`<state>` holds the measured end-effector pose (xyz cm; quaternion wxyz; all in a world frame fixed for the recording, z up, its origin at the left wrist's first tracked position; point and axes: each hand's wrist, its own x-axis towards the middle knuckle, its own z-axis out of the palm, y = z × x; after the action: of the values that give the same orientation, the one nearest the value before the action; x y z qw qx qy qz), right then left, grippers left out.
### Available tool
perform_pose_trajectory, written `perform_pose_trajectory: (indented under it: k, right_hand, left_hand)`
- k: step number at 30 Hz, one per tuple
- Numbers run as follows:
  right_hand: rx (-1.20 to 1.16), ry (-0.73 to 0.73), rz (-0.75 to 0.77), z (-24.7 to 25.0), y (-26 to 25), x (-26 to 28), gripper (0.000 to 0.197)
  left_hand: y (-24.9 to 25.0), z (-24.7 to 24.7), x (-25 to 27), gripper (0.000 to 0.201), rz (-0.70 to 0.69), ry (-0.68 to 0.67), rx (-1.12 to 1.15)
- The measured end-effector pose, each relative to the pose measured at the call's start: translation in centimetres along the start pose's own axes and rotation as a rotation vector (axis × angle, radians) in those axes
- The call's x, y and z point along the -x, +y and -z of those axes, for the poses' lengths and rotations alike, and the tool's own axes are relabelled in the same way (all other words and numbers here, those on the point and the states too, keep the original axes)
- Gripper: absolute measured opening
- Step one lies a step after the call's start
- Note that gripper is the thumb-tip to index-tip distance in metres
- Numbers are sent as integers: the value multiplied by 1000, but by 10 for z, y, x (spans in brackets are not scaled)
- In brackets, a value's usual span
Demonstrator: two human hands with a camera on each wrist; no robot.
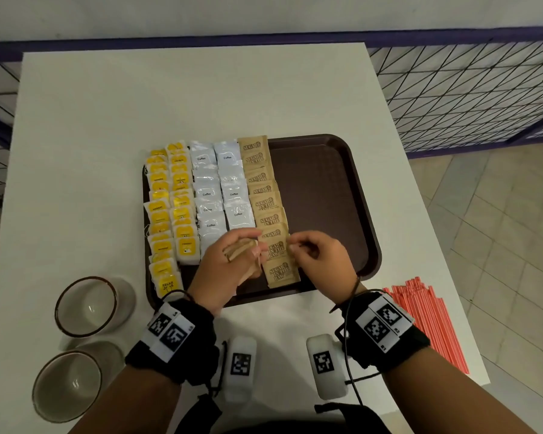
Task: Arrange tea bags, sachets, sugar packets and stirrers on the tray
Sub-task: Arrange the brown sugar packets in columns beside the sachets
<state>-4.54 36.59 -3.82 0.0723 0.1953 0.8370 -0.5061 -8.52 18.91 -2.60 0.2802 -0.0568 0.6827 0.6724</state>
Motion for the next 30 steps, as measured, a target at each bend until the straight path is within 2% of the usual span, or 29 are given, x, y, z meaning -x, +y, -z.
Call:
perform_pose_trajectory:
  k: [3, 4, 6, 8, 11, 12, 15, 20, 25, 28, 30]
  right_hand:
    - [-524, -277, -179, -6, -28, 16, 27]
    - [-685, -353, -229, -9, -34, 20, 33]
    - [-886, -430, -233, -16, -41, 23, 39]
    - [-985, -403, -199, -18, -40, 19, 39]
    - [-1078, -271, -211, -15, -32, 6, 32]
    - [-1101, -242, -220, -13, -29, 0, 31]
    - [-1134, -189, -215, -3, -26, -20, 30]
    - [-1125, -118, -172, 10, -28, -65, 28]
    - [-898, 37, -169, 15, -32, -111, 23]
    - [-788, 162, -219, 14, -28, -135, 18]
    - [-748, 197, -257, 14, -23, -150, 13]
  left_hand:
    - [10, -6, 0, 24, -82, 13, 248]
    - [13, -9, -1, 25, -107, -8, 260]
    - [20, -15, -6, 23, -144, -66, 187]
    - [26, -18, -14, 24, -169, -139, 53]
    - [37, -13, -36, 30, -269, -190, -276]
    - [43, -11, -44, 30, -280, -184, -352]
    - [66, -5, -68, 20, -209, -177, -338]
    - [101, -9, -114, 17, -158, -264, -487]
    - [126, -22, -166, 17, -179, -279, -739]
    - [133, -30, -193, 20, -164, -266, -863]
    - [136, -34, -211, 24, -159, -264, -925]
